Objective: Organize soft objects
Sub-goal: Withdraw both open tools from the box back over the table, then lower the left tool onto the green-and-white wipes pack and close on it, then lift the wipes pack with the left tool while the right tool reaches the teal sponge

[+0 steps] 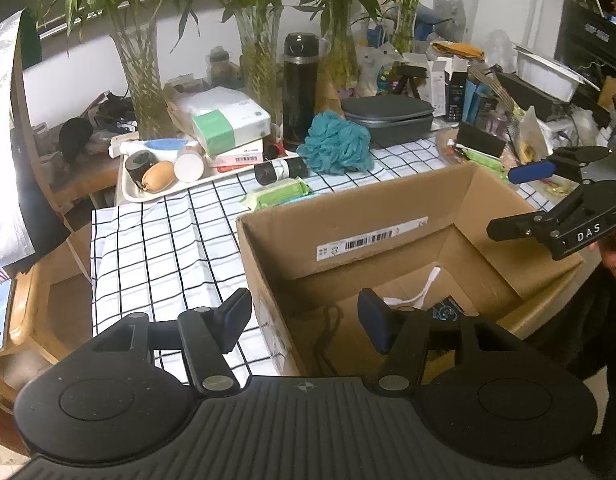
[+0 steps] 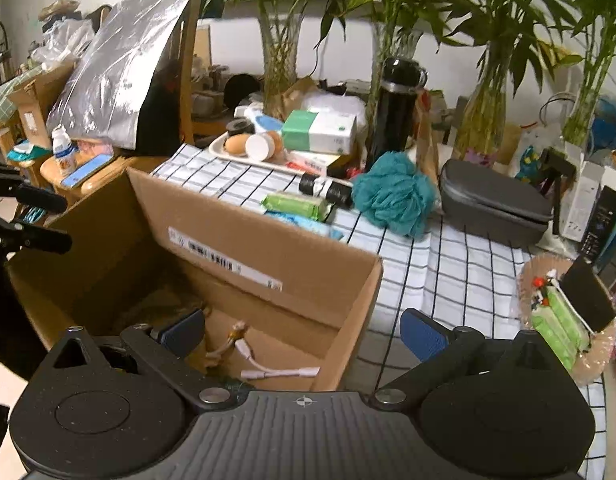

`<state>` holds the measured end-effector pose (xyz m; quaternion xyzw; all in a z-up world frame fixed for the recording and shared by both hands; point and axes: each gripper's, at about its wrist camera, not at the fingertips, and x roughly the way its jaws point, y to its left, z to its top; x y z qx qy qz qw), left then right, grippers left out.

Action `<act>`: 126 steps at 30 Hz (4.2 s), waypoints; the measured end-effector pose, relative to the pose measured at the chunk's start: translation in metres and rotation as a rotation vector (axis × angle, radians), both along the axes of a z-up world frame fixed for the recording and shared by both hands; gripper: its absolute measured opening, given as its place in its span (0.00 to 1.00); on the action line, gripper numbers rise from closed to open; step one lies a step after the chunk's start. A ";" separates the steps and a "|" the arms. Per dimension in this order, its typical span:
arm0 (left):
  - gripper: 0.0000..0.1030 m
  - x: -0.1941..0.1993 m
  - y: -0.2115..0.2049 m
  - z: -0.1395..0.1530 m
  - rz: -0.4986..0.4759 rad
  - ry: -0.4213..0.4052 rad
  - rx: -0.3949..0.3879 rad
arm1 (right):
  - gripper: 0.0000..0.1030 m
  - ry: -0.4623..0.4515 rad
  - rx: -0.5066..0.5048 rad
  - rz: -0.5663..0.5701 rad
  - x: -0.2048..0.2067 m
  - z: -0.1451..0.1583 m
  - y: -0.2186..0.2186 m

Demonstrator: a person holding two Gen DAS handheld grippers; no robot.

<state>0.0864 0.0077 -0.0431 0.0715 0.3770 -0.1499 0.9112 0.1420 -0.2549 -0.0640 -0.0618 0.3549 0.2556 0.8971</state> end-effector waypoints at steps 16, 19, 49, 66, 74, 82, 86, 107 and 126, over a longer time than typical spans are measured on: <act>0.56 0.020 0.013 0.015 0.049 -0.100 -0.087 | 1.00 -0.050 0.080 -0.130 0.017 0.003 -0.012; 0.56 0.027 0.014 0.016 0.054 -0.103 -0.086 | 1.00 -0.053 0.081 -0.134 0.019 0.003 -0.013; 0.56 0.147 0.035 -0.024 -0.006 -0.082 -0.104 | 1.00 -0.050 0.085 -0.210 0.100 -0.011 -0.036; 0.56 0.205 0.026 -0.060 -0.112 -0.020 -0.071 | 1.00 0.029 0.067 -0.230 0.154 -0.032 -0.035; 0.56 0.237 0.013 -0.083 -0.176 0.022 -0.076 | 1.00 0.064 0.047 -0.245 0.169 -0.042 -0.033; 0.69 0.268 -0.001 -0.104 -0.251 0.025 -0.065 | 1.00 0.067 0.033 -0.255 0.173 -0.044 -0.035; 0.71 0.285 -0.004 -0.114 -0.308 0.052 -0.089 | 1.00 0.076 0.020 -0.270 0.175 -0.045 -0.034; 0.65 0.323 0.002 -0.147 -0.442 0.206 -0.213 | 1.00 0.061 -0.009 -0.302 0.178 -0.041 -0.036; 0.46 0.252 0.025 -0.099 -0.263 0.164 -0.102 | 1.00 0.046 -0.030 -0.312 0.179 -0.039 -0.032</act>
